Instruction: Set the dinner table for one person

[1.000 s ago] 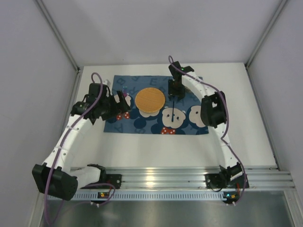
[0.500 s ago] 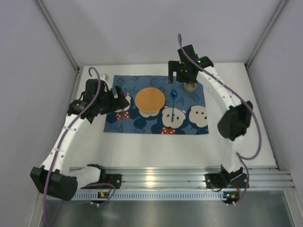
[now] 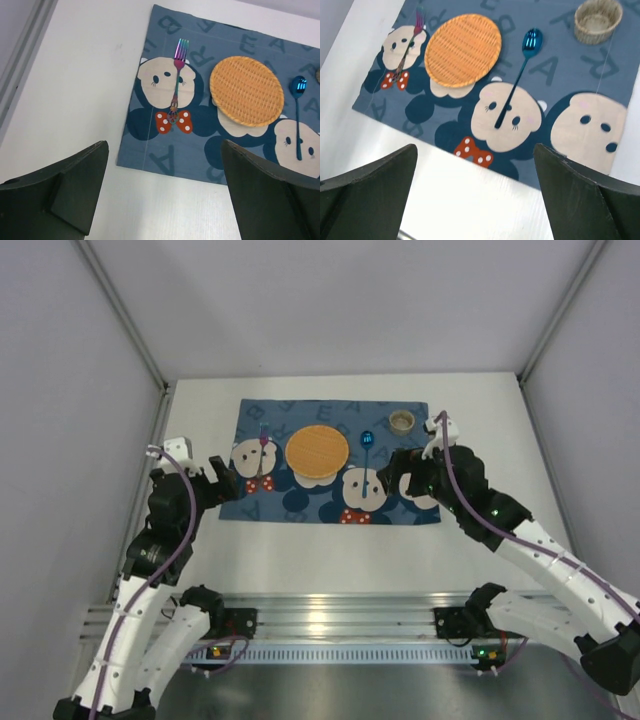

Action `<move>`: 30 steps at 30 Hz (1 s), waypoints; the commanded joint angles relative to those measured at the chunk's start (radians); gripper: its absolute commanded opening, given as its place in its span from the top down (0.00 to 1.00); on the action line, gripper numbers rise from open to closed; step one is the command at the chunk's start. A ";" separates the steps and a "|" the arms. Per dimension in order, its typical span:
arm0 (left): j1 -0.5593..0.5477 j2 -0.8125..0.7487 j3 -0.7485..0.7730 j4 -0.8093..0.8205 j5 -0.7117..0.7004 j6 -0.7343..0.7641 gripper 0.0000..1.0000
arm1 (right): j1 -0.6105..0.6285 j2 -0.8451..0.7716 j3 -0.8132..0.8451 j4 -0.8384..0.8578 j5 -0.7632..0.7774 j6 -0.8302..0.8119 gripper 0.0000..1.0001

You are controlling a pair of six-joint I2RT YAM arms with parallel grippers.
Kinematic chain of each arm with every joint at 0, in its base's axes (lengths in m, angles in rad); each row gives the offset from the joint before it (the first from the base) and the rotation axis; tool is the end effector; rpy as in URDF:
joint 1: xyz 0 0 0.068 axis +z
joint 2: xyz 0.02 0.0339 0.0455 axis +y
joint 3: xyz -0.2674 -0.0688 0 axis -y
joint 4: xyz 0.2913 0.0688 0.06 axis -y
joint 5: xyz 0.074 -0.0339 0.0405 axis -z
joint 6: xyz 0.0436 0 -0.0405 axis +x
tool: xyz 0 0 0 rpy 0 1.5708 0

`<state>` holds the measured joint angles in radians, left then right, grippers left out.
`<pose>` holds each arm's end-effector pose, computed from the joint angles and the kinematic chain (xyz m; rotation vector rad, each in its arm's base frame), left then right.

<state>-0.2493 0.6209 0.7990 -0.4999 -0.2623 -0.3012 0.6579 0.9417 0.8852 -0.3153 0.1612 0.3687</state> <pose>0.1857 -0.0356 0.3430 -0.2268 1.8695 -0.1293 0.2147 0.1571 0.3306 -0.1763 1.9660 0.5227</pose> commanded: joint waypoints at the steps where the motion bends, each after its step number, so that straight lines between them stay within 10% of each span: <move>1: -0.002 -0.018 -0.006 0.084 -0.058 0.037 0.01 | 0.009 -0.057 0.004 0.104 -0.054 0.107 0.00; 13: -0.002 0.014 0.045 -0.049 -0.086 -0.306 0.01 | 0.028 -0.132 -0.015 -0.192 -0.072 0.236 0.00; 23: 0.001 -0.017 -0.167 0.289 -0.138 0.123 0.01 | 0.028 -0.343 -0.065 -0.229 -0.244 0.148 0.00; 30: 0.082 0.288 -0.311 0.723 -0.028 0.223 0.01 | 0.028 -0.434 0.066 -0.370 -0.241 0.133 0.00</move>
<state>-0.2005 0.8062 0.5510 -0.0711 -0.3382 -0.1673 0.6724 0.5503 0.8715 -0.6384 -0.0605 0.5224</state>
